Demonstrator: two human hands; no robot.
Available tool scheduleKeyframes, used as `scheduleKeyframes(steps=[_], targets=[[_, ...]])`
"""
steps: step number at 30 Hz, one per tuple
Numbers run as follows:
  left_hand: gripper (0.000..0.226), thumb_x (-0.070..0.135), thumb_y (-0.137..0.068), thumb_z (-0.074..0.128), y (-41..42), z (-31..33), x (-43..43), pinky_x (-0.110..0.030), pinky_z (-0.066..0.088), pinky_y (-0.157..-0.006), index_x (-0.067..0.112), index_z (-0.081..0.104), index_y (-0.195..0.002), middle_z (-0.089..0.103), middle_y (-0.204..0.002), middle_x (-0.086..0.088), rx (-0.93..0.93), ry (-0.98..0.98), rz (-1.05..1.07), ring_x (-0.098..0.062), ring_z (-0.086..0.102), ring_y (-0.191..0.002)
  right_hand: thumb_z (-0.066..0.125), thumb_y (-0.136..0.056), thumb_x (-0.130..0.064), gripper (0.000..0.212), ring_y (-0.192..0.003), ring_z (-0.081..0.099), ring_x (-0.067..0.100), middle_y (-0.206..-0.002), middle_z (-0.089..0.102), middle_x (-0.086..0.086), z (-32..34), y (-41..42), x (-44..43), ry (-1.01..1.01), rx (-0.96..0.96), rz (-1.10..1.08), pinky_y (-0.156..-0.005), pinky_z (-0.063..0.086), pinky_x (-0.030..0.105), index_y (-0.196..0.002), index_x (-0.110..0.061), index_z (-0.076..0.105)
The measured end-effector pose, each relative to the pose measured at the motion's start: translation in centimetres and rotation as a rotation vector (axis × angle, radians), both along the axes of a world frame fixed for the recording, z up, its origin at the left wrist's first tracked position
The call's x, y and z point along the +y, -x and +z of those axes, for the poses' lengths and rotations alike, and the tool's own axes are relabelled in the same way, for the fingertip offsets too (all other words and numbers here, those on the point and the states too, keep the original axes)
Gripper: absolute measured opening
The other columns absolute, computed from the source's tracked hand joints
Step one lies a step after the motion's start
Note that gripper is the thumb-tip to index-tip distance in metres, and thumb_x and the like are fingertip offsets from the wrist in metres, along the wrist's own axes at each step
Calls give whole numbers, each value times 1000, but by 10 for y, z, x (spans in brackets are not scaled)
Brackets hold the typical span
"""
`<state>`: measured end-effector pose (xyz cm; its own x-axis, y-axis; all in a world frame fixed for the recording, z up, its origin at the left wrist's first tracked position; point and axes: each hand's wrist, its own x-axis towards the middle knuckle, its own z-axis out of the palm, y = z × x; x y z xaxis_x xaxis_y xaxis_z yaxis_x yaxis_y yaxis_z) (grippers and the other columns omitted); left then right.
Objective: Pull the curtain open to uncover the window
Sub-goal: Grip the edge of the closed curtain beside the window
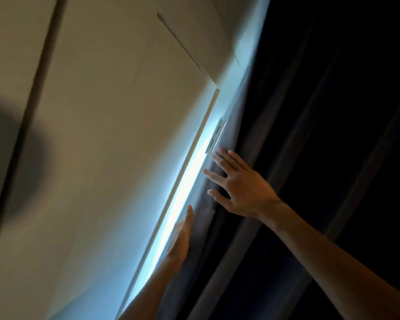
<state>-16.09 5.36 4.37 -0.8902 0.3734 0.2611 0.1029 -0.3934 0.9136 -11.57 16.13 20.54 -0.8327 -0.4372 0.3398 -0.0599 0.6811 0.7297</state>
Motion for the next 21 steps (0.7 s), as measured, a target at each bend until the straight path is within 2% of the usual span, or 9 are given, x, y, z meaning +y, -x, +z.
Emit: scheduleKeyframes(steps=[1,3,5,8,12,15,18,19,21], targets=[[48,61,-92,26,-3,-6,-1,-21,43,-74,34,66,-89,72,-74,23,3,-20,37,7,64,-69,33,-99,-56,63,-154,7,31,-162,26,20,-3,-2,1,-8,-2,-5,-126,7,42,-153,-24,37],[60,72,-86,34,-8,-15,-1,-38,47,-65,21,65,-81,68,-69,2,105,37,163,-10,60,-62,34,-98,-61,66,-154,6,33,-163,24,20,-6,-8,0,-45,-2,-19,-126,8,44,-153,-27,35],[47,62,-90,45,-11,-27,1,-46,49,-63,19,61,-80,63,-71,-2,229,91,313,-15,56,-63,34,-96,-65,68,-153,10,34,-161,27,19,-3,-14,-3,-84,11,-3,-125,13,46,-154,-30,32],[10,33,-93,58,-16,-32,2,-37,50,-67,26,63,-90,65,-83,4,262,117,513,-9,59,-76,34,-96,-66,67,-148,24,31,-158,34,16,7,-17,-12,-106,20,21,-121,22,41,-154,-33,33],[10,22,-93,59,-32,-34,3,-23,43,-65,23,65,-101,61,-85,5,253,106,677,-2,55,-76,38,-96,-64,64,-136,40,28,-149,45,15,17,-13,-25,-159,32,96,-114,35,40,-148,-28,45],[18,23,-95,55,-44,-28,-2,-13,36,-62,23,61,-112,56,-89,5,263,139,745,1,51,-79,46,-92,-66,67,-148,22,29,-157,33,14,24,-10,-32,-219,-28,155,-120,21,40,-149,-30,42],[26,22,-97,50,-52,-26,-5,-14,40,-69,29,52,-122,52,-100,6,288,218,773,0,48,-82,40,-92,-70,77,-154,-2,28,-166,13,13,33,-4,-36,-255,-107,132,-122,3,43,-157,-35,19],[28,21,-97,50,-53,-26,-6,-19,44,-71,30,48,-124,50,-103,6,297,252,772,-3,48,-83,37,-92,-71,77,-155,-2,28,-166,14,13,34,-3,-37,-254,-139,100,-123,1,43,-158,-35,18],[30,22,-96,51,-53,-26,-10,-29,50,-74,31,43,-124,48,-105,5,290,325,753,-8,48,-85,34,-93,-70,74,-154,10,30,-160,32,15,35,-2,-39,-248,-164,50,-125,2,43,-155,-31,27]])
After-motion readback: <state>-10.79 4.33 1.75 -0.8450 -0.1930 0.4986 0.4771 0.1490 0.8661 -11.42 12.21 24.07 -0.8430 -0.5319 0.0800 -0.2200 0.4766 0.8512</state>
